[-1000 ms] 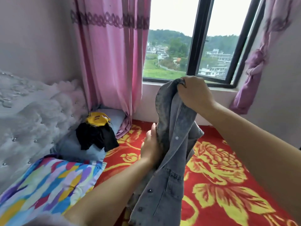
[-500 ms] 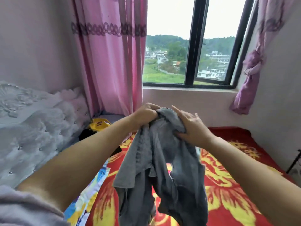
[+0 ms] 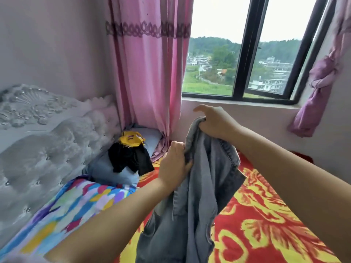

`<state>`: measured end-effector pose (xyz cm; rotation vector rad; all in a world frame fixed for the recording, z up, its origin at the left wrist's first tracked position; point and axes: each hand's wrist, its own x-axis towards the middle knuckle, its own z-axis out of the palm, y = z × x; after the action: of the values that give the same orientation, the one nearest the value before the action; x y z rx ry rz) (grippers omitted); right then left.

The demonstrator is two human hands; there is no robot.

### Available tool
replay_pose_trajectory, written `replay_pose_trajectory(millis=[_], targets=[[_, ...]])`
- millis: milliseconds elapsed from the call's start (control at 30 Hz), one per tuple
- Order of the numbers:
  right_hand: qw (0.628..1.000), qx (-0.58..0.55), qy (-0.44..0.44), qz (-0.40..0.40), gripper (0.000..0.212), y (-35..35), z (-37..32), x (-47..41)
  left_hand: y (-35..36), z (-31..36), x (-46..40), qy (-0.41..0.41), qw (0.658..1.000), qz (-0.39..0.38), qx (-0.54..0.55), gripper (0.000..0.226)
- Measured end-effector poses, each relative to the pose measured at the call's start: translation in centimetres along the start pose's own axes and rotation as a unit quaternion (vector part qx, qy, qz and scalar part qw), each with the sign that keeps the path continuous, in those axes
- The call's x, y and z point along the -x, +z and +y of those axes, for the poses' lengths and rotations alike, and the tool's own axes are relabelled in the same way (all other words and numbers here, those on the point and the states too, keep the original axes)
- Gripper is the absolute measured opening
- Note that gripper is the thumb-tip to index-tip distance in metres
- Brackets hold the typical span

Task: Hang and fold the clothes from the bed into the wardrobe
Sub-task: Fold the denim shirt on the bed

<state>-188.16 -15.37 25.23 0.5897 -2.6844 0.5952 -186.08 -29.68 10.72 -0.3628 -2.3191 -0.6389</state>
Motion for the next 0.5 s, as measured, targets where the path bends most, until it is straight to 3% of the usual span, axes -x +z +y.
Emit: replay_pose_trajectory(millis=[133, 200, 367, 500], targets=[[0.998, 0.058, -0.007, 0.03, 0.062, -0.1, -0.1, -0.7, 2.3, -1.3, 0.2, -0.162, 0.98, -0.102, -0.055, 0.029], [0.993, 0.11, 0.012, 0.041, 0.059, -0.8, 1.5, -0.6, 1.6, -2.1, -0.4, -0.231, 0.964, -0.13, 0.003, 0.032], [0.968, 0.246, 0.043, 0.008, 0.024, -1.3, 7.7, 1.3, -3.2, -4.4, -5.1, -0.177, 0.971, -0.152, -0.054, 0.014], [0.97, 0.219, 0.103, 0.017, 0.038, 0.1, 10.6, 2.0, -6.4, -3.5, -9.0, -0.106, 0.968, -0.202, -0.105, 0.012]])
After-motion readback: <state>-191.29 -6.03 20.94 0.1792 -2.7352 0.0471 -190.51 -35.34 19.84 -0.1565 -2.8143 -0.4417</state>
